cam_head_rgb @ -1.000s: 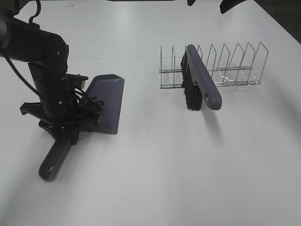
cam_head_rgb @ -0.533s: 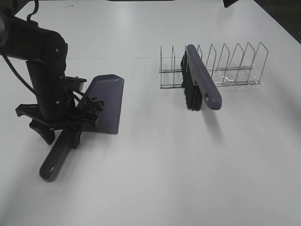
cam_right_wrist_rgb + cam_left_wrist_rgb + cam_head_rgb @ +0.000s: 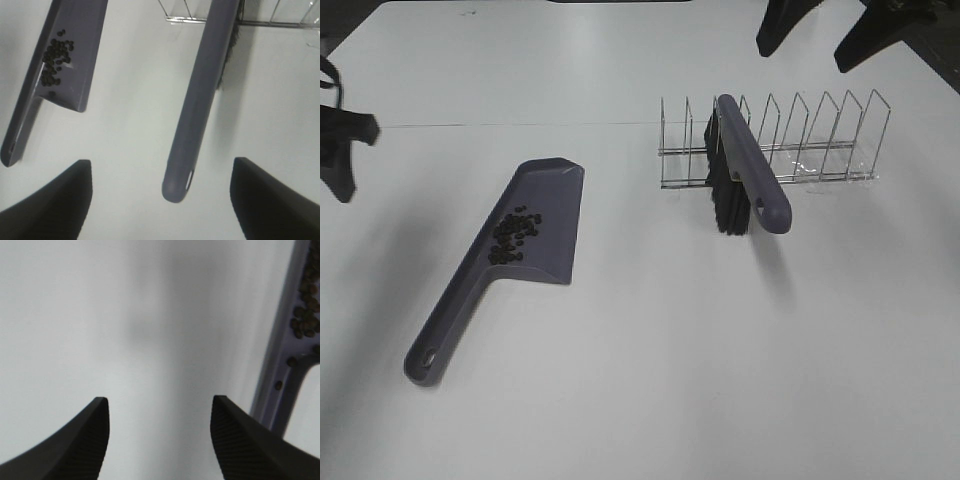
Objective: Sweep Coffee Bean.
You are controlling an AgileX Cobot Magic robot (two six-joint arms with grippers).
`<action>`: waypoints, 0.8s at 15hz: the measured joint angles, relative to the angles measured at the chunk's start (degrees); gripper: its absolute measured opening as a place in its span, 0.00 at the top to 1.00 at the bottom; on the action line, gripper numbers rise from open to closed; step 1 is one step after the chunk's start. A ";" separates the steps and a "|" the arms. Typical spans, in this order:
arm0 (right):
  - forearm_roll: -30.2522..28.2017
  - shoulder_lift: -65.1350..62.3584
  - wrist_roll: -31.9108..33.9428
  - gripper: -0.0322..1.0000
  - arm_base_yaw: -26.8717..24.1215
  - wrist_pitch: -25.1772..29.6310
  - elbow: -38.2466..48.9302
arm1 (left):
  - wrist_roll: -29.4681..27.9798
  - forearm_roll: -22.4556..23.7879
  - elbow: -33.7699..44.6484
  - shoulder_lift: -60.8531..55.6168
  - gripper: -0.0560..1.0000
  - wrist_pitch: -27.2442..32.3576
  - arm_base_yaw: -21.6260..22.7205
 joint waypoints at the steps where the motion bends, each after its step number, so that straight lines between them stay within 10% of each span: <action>1: -1.09 -1.95 -0.06 0.31 0.00 0.00 2.58 | 1.09 -0.34 0.00 -2.12 0.43 0.69 2.98; 12: -9.91 -46.24 0.29 0.31 0.00 -1.20 37.24 | 11.23 -0.34 30.94 -51.91 0.43 2.35 6.53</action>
